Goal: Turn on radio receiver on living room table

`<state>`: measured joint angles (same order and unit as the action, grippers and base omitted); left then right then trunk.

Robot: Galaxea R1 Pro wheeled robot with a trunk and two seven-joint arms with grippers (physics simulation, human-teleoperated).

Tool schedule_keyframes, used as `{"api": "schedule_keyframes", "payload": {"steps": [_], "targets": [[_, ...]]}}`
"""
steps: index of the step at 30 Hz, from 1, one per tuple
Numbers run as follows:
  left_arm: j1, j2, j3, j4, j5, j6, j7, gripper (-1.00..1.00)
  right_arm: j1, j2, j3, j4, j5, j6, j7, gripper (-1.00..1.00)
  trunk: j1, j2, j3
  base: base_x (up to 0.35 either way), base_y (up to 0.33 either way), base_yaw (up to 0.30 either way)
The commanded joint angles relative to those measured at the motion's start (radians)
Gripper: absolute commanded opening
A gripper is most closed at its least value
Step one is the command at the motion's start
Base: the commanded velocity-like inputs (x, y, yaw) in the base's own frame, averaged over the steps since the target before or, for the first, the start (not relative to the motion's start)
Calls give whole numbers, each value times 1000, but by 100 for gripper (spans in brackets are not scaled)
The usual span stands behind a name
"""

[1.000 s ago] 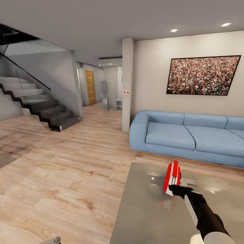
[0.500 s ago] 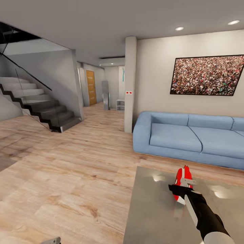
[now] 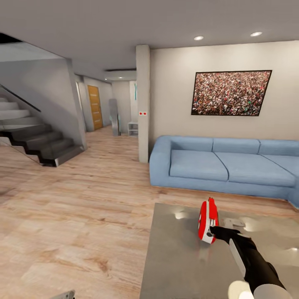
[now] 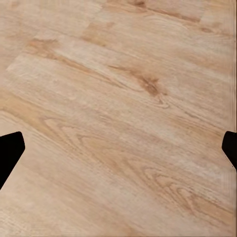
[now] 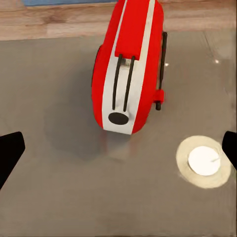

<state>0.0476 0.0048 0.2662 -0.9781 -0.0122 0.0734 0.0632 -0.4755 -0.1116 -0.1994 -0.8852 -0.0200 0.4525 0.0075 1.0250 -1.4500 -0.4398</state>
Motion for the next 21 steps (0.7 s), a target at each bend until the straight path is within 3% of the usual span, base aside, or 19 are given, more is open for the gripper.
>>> {"api": "schedule_keyframes", "payload": {"steps": [1,10,17,21], "targets": [[0,0,0,0,0,-1,0,100,0,-2,0,0,1,0,1,100,0,0,0,0,0,-247],[0,-2,0,1,0,-3,0,100,0,-3,3,0,0,0,4,100,0,0,0,0,0,-49],[0,-2,-1,1,0,-3,0,100,0,-2,19,-1,-2,13,44,100,0,0,0,0,0,-1],[0,-3,-1,1,1,-3,0,100,-5,1,90,-9,2,20,46,100,0,0,0,0,0,0]]}}
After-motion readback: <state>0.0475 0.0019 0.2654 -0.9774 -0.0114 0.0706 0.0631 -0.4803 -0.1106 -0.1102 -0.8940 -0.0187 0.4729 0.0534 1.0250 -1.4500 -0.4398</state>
